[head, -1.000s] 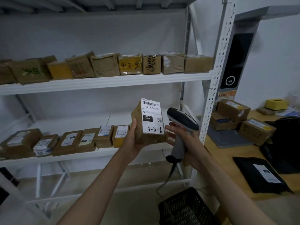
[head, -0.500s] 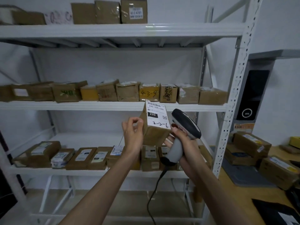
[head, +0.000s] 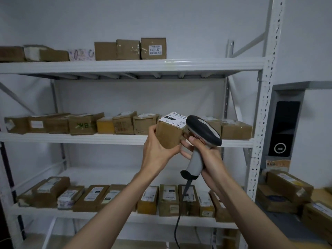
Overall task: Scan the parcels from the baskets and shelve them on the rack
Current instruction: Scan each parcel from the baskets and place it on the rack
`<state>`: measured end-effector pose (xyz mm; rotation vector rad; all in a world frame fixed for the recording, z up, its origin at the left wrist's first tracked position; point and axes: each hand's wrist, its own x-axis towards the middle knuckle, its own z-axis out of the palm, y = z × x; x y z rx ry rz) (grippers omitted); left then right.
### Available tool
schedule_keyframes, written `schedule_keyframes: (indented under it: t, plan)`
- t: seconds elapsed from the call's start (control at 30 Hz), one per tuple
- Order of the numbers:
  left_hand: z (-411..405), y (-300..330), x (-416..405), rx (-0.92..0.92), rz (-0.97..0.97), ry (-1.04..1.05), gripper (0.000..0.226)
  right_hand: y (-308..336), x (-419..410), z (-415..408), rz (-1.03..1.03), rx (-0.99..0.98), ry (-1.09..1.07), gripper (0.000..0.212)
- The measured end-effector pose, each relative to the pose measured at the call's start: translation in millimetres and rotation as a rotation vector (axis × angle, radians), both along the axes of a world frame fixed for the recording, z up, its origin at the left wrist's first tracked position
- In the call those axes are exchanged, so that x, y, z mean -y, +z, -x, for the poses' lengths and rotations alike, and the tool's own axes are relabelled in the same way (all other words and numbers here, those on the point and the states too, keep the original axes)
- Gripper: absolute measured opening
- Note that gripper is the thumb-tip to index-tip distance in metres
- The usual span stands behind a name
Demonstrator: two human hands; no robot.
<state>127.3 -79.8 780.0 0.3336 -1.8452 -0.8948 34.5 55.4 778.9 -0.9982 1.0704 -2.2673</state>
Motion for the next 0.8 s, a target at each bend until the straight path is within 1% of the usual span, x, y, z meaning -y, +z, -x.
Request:
schedule_keyframes:
  t: [0.07, 0.17, 0.23, 0.3, 0.4, 0.5, 0.6, 0.8]
  plan:
    - [6, 16, -1, -0.043, 0.02, 0.006, 0.086, 13, -2, 6, 0.001, -0.046, -0.01, 0.039]
    - [16, 47, 0, -0.091, 0.057, 0.013, 0.081, 35, -3, 17, -0.011, -0.079, -0.074, 0.031]
    - [23, 71, 2, -0.101, 0.097, 0.056, 0.082, 48, -3, 26, -0.018, -0.083, -0.113, 0.029]
    - [30, 97, 4, -0.116, 0.127, 0.086, 0.089, 60, -4, 36, -0.027, -0.095, -0.136, 0.027]
    - [39, 136, 10, -0.162, 0.154, 0.08, 0.092, 75, -5, 53, -0.046, -0.088, -0.183, 0.022]
    - [50, 173, 18, -0.202, 0.177, 0.076, 0.09, 80, -3, 70, -0.07, -0.063, -0.194, 0.021]
    - [68, 205, 28, -0.237, 0.191, 0.122, 0.089, 78, 2, 85, -0.091, -0.067, -0.201, 0.022]
    - [117, 263, 55, -0.212, 0.164, 0.235, 0.088, 85, 15, 113, -0.137, -0.116, -0.252, 0.019]
